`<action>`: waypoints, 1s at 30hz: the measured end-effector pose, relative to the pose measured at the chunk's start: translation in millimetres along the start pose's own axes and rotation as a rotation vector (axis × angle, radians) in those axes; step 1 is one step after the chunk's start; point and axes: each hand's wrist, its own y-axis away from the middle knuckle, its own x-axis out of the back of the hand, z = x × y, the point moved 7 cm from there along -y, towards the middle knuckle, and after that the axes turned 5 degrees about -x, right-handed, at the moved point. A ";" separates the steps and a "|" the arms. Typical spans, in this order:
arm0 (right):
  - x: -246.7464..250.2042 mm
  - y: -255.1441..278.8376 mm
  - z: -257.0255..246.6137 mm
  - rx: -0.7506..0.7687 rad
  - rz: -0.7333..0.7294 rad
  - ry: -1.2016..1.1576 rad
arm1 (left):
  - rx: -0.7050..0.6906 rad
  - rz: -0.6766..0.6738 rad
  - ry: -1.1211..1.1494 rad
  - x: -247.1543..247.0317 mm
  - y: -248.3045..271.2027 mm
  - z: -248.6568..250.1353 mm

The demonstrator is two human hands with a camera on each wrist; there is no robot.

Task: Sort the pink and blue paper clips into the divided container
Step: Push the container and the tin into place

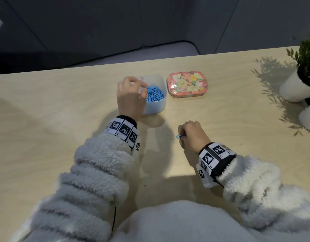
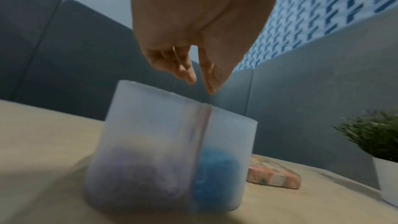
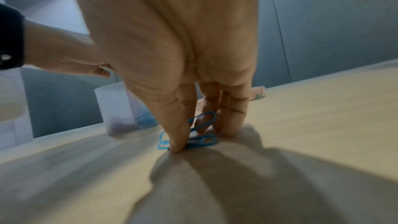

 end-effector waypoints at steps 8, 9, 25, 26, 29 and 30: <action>46.6 -8.5 -28.5 0.088 0.073 -0.277 | 0.311 -0.163 0.444 -13.4 17.3 -68.7; 64.7 -12.7 -41.6 0.142 0.145 -0.335 | 0.321 -0.171 0.445 -15.8 18.8 -72.0; 126.8 -98.7 20.3 -0.339 0.467 -0.150 | 0.356 -0.085 0.407 -20.8 28.4 -77.9; 120.3 -103.2 31.5 -0.374 0.421 -0.193 | 0.363 -0.079 0.412 -21.3 29.3 -77.9; 102.5 -111.5 46.5 -0.390 0.357 -0.300 | 0.361 -0.053 0.414 -21.7 30.2 -78.7; 99.8 -110.0 45.2 -0.385 0.365 -0.317 | 0.363 -0.048 0.414 -21.8 30.4 -79.6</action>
